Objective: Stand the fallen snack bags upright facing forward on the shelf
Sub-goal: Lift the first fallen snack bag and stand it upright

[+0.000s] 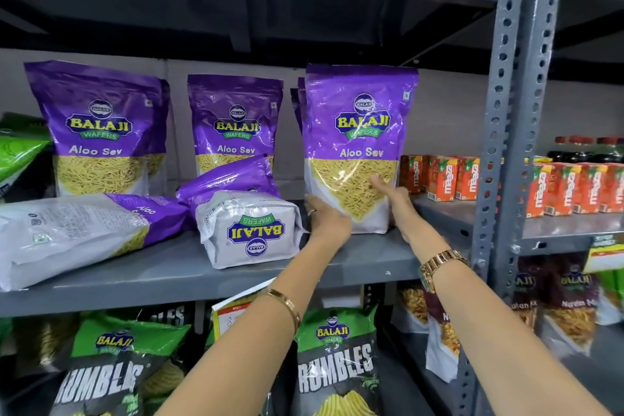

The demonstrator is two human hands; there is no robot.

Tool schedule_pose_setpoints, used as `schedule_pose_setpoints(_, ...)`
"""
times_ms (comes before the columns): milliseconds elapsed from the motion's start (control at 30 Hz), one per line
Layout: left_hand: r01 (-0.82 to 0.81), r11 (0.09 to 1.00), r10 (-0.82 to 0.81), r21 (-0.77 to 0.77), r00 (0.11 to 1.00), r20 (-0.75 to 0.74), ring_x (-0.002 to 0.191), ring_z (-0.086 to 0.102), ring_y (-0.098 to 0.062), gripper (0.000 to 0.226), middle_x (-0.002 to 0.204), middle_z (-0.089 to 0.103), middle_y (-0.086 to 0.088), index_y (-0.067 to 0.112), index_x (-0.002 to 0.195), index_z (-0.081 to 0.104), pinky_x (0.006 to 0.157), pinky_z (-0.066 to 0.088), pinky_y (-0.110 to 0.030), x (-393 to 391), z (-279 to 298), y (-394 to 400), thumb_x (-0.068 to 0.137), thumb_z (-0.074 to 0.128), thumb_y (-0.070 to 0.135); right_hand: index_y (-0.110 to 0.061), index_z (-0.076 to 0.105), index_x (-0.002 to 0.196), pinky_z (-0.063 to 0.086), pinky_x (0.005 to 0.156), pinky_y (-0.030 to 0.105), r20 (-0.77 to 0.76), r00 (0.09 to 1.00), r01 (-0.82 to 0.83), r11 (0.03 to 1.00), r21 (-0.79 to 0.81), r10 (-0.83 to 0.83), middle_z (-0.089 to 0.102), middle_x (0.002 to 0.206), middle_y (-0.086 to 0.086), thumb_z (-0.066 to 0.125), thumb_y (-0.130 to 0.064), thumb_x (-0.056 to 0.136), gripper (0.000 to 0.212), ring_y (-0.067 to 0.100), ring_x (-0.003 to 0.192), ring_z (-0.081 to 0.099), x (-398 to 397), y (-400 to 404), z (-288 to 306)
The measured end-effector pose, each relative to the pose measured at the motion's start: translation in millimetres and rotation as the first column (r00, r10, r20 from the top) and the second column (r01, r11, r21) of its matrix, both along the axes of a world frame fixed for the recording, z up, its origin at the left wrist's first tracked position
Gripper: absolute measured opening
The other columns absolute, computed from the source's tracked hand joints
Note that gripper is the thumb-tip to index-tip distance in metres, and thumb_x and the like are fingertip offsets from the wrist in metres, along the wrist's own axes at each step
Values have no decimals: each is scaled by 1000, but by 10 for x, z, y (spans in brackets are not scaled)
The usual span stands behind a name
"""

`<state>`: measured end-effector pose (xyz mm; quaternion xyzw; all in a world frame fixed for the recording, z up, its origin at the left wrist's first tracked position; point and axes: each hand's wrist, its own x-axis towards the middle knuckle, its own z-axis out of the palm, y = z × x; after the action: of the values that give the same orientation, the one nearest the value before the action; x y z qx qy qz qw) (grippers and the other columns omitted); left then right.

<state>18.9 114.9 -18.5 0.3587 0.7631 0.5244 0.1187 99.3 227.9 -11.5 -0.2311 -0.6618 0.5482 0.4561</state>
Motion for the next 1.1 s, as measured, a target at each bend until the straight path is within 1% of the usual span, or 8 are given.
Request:
schedule_pose_setpoints(100, -36, 999, 37, -12, 998, 53, 137, 25, -34, 80, 153, 14, -18, 5, 144, -6, 113, 25, -39, -61, -30, 131, 89, 51, 17, -5, 43, 129, 32, 97, 31, -34, 999, 6, 1000, -24, -7, 47, 135, 7, 63, -51, 73, 75, 18, 114, 46, -14, 38, -14)
schedule_pose_setpoints(267, -50, 999, 50, 4, 992, 113, 131, 32, -33, 78, 147, 21, -13, 7, 141, 5, 108, 32, -39, -149, -65, 218, 82, 54, 23, -25, 52, 116, 37, 82, 16, -53, 989, -139, 989, -40, 137, 53, 118, -7, 40, -42, 92, 32, 0, 90, 55, 3, -15, 11)
schedule_pose_setpoints(333, -55, 998, 57, -26, 993, 102, 131, 33, -31, 81, 146, 22, -14, 7, 142, 6, 106, 33, -37, -154, -69, 250, 83, 57, 28, -21, 50, 122, 38, 91, 22, -55, 990, -131, 990, -51, 128, 54, 127, 0, 38, -41, 93, 37, 9, 102, 56, 12, -27, 8)
schedule_pose_setpoints(433, -107, 984, 115, -146, 992, 51, 131, 33, -28, 78, 145, 24, -12, 5, 139, 13, 108, 29, -33, -111, -58, 229, 83, 55, 39, -14, 43, 133, 24, 113, 34, -34, 995, -92, 992, -91, 89, 45, 142, 7, 39, -45, 91, 52, 20, 130, 41, 44, -20, -1)
schedule_pose_setpoints(700, 148, 972, -174, -183, 976, -133, 142, 8, -32, 87, 155, -1, -10, 9, 143, -13, 117, 16, -45, 52, -136, -151, 86, 47, 38, -19, 44, 134, 25, 115, 40, -34, 998, -53, 996, -66, 51, 47, 141, 3, 39, -55, 87, 59, 18, 128, 43, 295, -117, -73)
schedule_pose_setpoints(967, 122, 979, -166, -165, 941, -294, 142, 7, -35, 84, 156, -1, -14, 3, 143, -11, 116, 12, -43, 270, -163, -468, 89, 45, 33, -16, 32, 140, 22, 115, 42, 34, 999, 5, 999, -45, -4, 39, 147, 5, 36, -60, 86, 69, 20, 133, 36, 472, -284, -106)
schedule_pose_setpoints(1033, 141, 986, -162, -91, 939, -305, 143, 4, -32, 81, 157, -6, -14, 2, 143, -11, 117, 9, -40, 315, -154, -526, 90, 46, 26, -11, 28, 140, 26, 113, 43, 34, 988, 152, 988, 38, -153, 39, 146, 10, 38, -55, 88, 69, 25, 132, 37, 462, -368, -128)
schedule_pose_setpoints(1100, 209, 972, -169, 106, 938, -303, 144, 5, -30, 76, 156, 0, -16, 1, 144, -5, 117, 8, -35, 385, -105, -617, 91, 47, 16, -8, 36, 133, 34, 104, 38, -76, 904, 426, 878, 217, -420, 47, 137, 14, 44, -48, 88, 61, 27, 124, 44, 471, -537, -201)
